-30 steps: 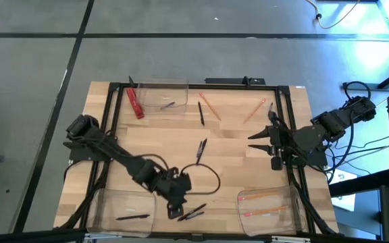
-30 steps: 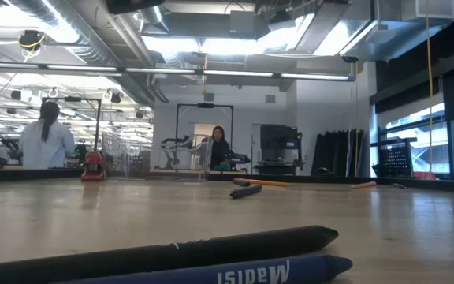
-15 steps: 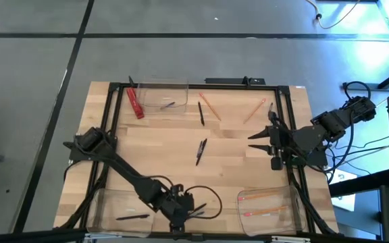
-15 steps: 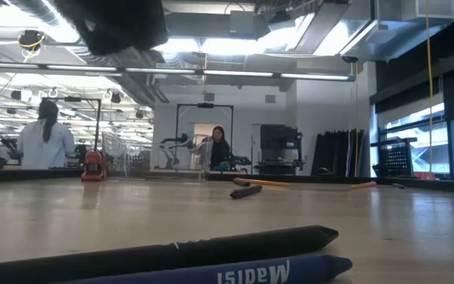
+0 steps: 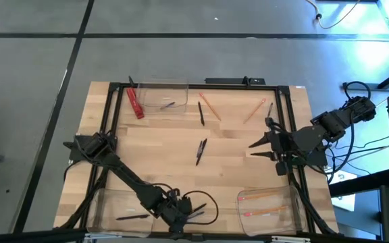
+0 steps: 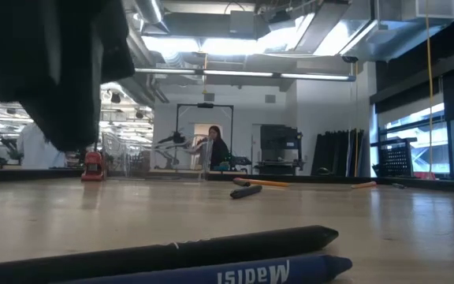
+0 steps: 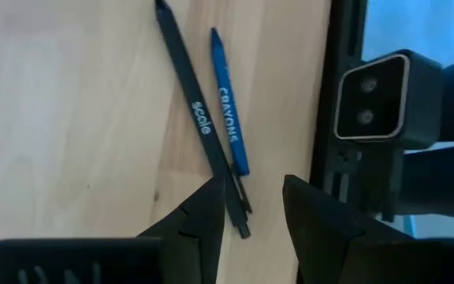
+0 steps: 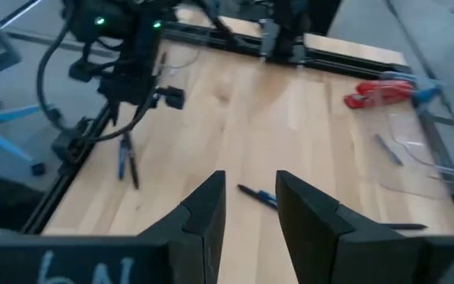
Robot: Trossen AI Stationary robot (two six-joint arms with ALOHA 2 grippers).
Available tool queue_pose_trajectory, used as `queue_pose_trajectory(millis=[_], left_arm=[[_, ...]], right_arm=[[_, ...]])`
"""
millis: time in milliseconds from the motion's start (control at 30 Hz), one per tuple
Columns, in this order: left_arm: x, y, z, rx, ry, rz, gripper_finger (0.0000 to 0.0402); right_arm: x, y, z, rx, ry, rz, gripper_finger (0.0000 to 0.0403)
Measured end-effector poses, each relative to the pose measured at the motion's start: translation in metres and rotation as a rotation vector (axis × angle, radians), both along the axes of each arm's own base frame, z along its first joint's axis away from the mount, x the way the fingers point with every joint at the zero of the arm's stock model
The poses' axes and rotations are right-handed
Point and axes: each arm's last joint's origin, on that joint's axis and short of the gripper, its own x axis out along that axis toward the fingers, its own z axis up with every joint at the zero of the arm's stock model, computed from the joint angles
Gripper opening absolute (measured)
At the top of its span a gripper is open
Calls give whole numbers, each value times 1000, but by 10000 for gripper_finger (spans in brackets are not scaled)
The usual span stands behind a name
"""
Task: Sort crayons/erasers/pens/pencils in bins
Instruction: Put the black pen into the bottom left transparent bin
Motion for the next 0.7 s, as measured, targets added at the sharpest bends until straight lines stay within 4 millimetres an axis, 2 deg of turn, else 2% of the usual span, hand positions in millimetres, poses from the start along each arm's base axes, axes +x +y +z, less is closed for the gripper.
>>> queue_pose_trajectory(millis=[167, 333, 700], left_arm=[[-4, -6, -3, 18, -13, -2, 121], [-2, -10, -16, 26, 3, -3, 121], [0, -9, -26, 46, 22, 0, 121]], right_arm=[[0, 0, 0, 2, 4, 14, 115], [0, 0, 0, 1, 4, 15, 115], [0, 0, 0, -2, 5, 15, 115]])
